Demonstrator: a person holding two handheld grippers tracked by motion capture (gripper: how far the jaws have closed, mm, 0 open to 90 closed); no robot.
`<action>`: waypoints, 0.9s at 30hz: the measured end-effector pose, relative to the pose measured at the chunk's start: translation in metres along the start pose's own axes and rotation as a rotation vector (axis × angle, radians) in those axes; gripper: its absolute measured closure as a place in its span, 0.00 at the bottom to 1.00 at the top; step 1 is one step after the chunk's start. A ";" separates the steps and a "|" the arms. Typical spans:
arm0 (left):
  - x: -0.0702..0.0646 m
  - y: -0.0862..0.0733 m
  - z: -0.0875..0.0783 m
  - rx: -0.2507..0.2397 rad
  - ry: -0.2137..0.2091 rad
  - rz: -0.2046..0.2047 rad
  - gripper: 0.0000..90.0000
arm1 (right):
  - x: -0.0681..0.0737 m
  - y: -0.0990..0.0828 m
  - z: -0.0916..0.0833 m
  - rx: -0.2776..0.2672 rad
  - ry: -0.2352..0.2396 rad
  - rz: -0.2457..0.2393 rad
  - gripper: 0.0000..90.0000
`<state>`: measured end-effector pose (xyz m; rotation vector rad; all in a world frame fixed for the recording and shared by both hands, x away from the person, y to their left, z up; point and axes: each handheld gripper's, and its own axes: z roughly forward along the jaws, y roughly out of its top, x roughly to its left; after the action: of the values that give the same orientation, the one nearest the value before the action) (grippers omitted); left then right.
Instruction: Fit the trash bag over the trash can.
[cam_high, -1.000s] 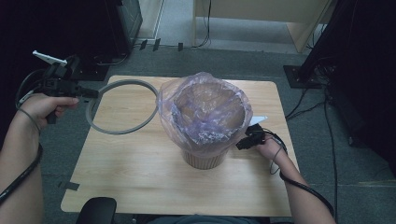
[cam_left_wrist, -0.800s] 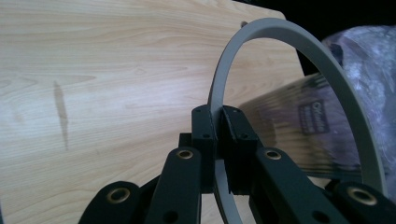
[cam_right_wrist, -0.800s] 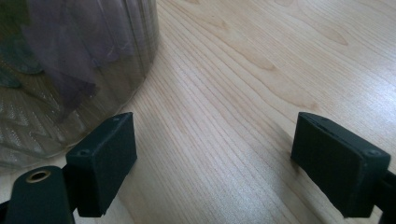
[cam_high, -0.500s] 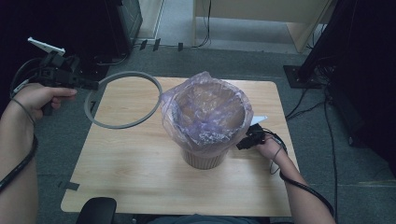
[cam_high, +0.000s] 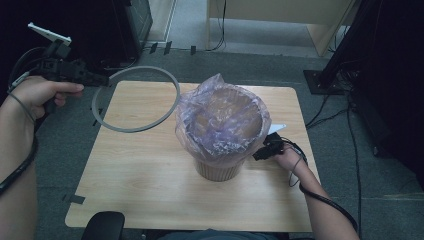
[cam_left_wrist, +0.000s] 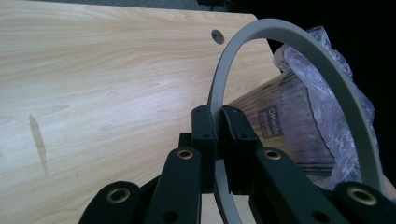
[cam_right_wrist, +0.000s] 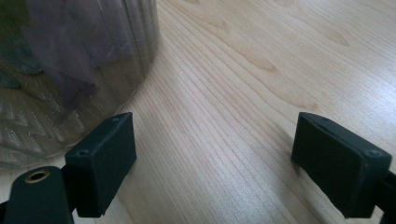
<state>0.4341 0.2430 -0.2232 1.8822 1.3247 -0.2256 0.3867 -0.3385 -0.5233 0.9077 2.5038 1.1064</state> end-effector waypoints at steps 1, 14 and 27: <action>-0.001 0.001 0.002 0.001 -0.004 0.002 0.94 | 0.000 0.000 0.000 0.000 0.000 0.000 0.15; -0.022 0.016 0.013 0.034 -0.024 0.038 0.94 | 0.000 0.000 0.000 0.000 0.000 0.000 0.15; -0.064 0.043 0.034 0.074 -0.030 0.124 0.94 | 0.000 0.000 0.000 0.000 0.000 0.000 0.15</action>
<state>0.4528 0.1689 -0.1884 2.0080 1.1891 -0.2410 0.3868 -0.3383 -0.5234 0.9074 2.5038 1.1060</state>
